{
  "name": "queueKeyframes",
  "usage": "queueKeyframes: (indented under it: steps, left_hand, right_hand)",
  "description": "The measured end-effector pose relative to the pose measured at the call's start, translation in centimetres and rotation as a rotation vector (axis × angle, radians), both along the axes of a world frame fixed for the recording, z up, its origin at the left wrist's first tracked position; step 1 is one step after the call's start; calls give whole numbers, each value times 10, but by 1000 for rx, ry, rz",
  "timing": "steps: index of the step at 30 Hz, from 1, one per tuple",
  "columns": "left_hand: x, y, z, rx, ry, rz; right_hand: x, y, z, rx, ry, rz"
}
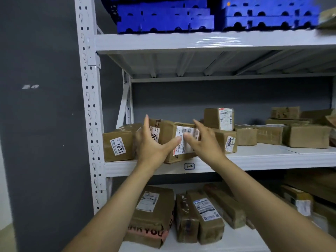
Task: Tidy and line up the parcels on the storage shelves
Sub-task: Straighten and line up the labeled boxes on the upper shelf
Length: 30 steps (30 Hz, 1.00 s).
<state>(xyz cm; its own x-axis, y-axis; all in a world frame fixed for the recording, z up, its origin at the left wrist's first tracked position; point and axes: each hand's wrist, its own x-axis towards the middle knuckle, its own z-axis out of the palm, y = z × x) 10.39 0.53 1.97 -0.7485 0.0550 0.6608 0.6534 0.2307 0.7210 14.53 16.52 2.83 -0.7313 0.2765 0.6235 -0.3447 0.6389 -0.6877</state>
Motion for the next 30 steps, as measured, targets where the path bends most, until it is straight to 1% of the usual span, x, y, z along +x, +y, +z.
queueKeyframes:
  steps: [4, 7, 12, 16, 20, 24, 28, 30]
  left_hand:
    - [0, 26, 0, 48, -26, 38]
    - [2, 47, 0, 14, 11, 84]
    - [11, 76, -1, 128, 27, 66]
    - [23, 92, -6, 150, -10, 59]
    - [29, 93, -11, 108, -51, 71]
    - [30, 90, -17, 53, -48, 68]
    - [21, 83, -19, 18, -59, 107]
    - [13, 78, -21, 11, -59, 141]
  right_hand:
    - [-5, 28, -2, -90, -38, 335]
    - [-8, 58, -4, -56, -37, 414]
    - [-22, 104, -3, -251, 5, 519]
    - [-29, 120, -6, -265, 27, 591]
    - [-35, 129, -10, -213, 35, 636]
    - [-38, 126, -10, -163, 51, 677]
    - [-47, 117, -10, -43, 71, 640]
    - [-56, 113, -10, 62, 62, 595]
